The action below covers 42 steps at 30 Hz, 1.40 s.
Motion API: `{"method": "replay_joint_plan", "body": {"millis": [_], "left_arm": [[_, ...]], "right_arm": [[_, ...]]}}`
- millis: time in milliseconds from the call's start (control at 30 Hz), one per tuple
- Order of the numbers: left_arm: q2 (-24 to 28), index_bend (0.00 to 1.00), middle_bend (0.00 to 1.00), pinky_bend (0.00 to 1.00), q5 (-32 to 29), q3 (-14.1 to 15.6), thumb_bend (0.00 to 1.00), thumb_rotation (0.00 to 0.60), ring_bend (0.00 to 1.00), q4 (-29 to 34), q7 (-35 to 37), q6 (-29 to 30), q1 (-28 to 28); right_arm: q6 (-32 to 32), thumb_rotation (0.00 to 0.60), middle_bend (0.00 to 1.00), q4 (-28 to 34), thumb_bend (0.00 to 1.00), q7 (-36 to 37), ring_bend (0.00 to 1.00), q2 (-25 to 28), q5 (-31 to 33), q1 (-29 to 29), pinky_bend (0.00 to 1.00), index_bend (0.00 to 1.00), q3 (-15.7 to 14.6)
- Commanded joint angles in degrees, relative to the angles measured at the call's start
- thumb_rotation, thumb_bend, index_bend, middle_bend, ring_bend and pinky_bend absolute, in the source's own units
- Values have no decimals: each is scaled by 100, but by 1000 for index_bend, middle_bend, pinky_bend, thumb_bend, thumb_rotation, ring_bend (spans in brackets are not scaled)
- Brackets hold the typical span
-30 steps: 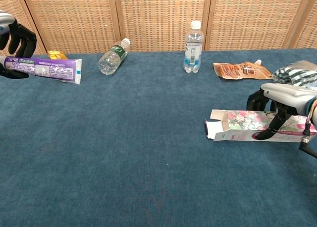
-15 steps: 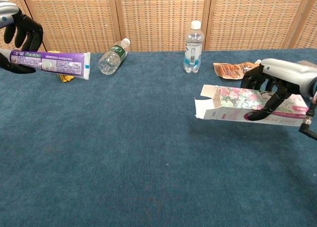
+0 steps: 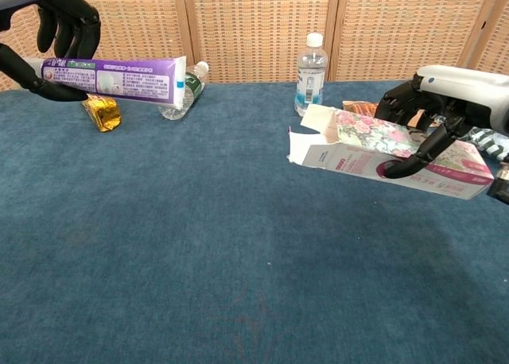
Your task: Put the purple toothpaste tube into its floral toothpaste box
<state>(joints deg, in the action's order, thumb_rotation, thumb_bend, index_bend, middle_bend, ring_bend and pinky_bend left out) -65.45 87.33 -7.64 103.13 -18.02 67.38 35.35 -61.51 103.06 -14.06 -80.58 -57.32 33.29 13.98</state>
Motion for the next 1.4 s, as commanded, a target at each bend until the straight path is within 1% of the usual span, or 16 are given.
{"method": "replay_joint_plan", "body": {"millis": [33,200,333,400,533,667,900,1400], "left_arm": [[150,802,684,562,-287,-140,268,600,563,364,-339,-213,122],[284,802,684,562,-957,-351,270,600,563,929,-856,-526,321],[325,801,684,562,-1540,-451,269,600,563,1232,-1404,-746,531],[318,802,684,562,-1780,-471,270,600,563,1341,-1550,-828,609],[318,802,684,562,-2472,-512,269,600,563,1615,-1932,-989,841],[338,802,684,562,-3008,-488,269,600,563,1820,-2330,-1012,1065],[306,802,684,562,-3621,-462,270,600,563,1987,-2576,-958,1372],[108,802,684,562,-4431,-220,270,600,563,2062,-2900,-797,1898]], "right_arm": [[-54,600,541,103,8,-76,384,-4,-9,5,431,594,-42],[-101,600,541,307,8,-188,384,-49,30,44,431,594,-75],[-137,600,541,411,8,-297,384,-91,59,89,431,594,-96],[-151,600,541,447,7,-312,384,-103,72,99,431,594,-95],[-161,600,540,493,7,-343,384,-126,112,133,431,594,-94],[-170,600,540,510,7,-358,384,-149,125,157,431,594,-110],[-170,600,540,493,7,-370,384,-241,145,203,431,594,-153],[-207,600,541,502,7,-407,384,-334,196,265,431,594,-184]]}}
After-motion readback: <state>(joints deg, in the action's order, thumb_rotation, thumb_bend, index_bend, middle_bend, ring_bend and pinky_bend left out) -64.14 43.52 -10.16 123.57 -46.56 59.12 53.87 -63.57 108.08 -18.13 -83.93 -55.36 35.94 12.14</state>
